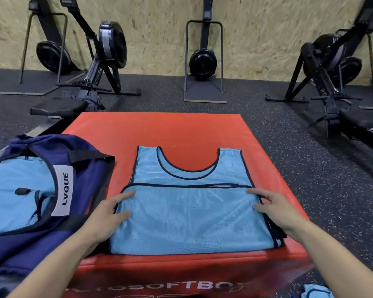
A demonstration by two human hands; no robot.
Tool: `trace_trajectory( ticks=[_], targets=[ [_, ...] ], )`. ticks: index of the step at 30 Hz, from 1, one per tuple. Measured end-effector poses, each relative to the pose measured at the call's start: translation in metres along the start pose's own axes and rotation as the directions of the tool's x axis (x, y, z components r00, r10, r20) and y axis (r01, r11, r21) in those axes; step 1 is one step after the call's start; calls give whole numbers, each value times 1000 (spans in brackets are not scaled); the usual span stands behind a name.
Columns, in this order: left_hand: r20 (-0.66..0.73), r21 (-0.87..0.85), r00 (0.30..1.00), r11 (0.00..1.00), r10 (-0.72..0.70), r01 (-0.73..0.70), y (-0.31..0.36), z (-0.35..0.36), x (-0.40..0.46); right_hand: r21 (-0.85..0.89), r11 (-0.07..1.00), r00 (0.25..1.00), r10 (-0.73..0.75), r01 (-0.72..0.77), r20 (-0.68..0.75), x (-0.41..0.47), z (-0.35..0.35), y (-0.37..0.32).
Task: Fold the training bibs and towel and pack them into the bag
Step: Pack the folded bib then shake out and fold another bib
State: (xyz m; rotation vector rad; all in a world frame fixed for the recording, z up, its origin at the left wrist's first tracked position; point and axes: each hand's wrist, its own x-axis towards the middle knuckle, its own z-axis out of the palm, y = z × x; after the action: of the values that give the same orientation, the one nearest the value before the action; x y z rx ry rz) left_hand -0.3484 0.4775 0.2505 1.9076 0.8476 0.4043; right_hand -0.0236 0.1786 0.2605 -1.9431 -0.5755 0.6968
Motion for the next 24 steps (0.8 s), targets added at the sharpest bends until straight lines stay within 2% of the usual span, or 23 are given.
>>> trace_trajectory(
  ticks=[4,9,12,15,17,22,24],
  targets=[
    [-20,-20,999,999,48,-48,13,-1,19,19,995,989,-100,102,-105,8,0,-22],
    [-114,-172,981,969,159,-177,47,-9,67,73,970,949,-211,233,-235,43,-16,-59],
    [-94,-136,987,980,130,-142,44,-11,108,124,976,963,-149,180,-225,73,-12,-59],
    [32,4,999,1000,31,-31,23,-4,124,32,999,995,-25,28,-95,92,-2,-35],
    [22,61,999,998,-23,22,12,-2,129,-25,998,996,48,-50,-81,96,-3,-25],
    [-67,17,996,998,-62,64,16,-6,141,-37,999,983,18,-25,-183,109,-8,-39],
    [-92,15,994,998,-57,59,14,-6,142,-36,999,984,-6,-1,-181,113,-5,-44]
  ],
)
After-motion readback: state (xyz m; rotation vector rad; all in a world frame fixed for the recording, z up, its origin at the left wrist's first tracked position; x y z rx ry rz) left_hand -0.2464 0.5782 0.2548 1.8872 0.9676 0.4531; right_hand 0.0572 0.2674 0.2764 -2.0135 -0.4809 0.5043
